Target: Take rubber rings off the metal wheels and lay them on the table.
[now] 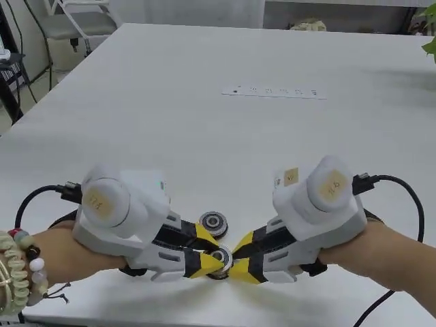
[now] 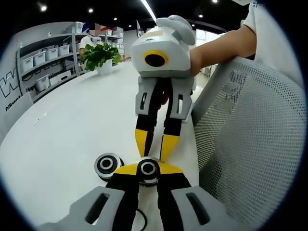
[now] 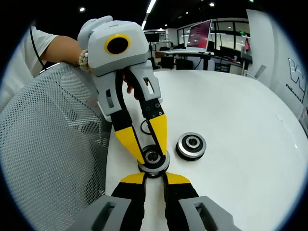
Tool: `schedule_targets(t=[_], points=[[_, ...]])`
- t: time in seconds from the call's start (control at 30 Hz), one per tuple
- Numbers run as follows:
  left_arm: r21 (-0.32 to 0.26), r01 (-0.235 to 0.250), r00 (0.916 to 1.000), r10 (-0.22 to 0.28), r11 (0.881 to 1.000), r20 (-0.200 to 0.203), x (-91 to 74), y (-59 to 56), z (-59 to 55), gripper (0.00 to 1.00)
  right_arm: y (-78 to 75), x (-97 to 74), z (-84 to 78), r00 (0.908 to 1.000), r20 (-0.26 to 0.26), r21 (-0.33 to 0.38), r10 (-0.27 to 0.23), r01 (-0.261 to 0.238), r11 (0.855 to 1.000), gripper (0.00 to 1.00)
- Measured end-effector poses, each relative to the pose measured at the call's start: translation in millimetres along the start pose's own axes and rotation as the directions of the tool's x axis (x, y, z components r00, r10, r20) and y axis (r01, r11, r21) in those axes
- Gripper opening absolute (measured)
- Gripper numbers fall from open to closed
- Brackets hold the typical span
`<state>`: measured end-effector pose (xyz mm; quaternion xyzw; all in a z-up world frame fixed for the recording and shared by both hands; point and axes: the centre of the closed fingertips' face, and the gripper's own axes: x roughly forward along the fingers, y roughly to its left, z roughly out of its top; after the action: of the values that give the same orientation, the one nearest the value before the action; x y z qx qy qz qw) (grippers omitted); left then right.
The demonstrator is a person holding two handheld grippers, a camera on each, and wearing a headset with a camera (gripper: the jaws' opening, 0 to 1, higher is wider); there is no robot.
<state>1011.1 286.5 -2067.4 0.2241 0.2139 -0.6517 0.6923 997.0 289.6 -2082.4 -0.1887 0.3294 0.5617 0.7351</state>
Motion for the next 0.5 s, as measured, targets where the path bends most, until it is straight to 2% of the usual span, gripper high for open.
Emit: schedule_targets(t=[0.2,0.43,0.47,0.5], points=[[-0.003,-0.001,0.9999,0.002,1.000,0.012,-0.4,1.8,0.9,0.08,-3.5,-1.7,-0.8,0.9999,-0.003,-0.018,-0.016,0.016,1.000,0.01],[0.000,-0.004,0.9998,0.004,1.000,0.019,-1.4,2.3,2.4,0.08,-4.9,-0.8,-0.3,0.9991,-0.025,-0.018,-0.033,0.032,0.999,0.00],[-0.001,-0.005,0.9997,0.005,1.000,0.022,-1.5,2.8,2.3,0.08,-4.7,-1.0,-1.6,0.9989,-0.033,0.037,-0.034,0.035,0.999,0.00],[-0.002,-0.005,0.9997,0.005,1.000,0.024,-1.9,2.4,2.4,0.08,-4.9,-1.0,-1.8,0.9988,-0.035,0.051,-0.034,0.036,0.998,0.00]])
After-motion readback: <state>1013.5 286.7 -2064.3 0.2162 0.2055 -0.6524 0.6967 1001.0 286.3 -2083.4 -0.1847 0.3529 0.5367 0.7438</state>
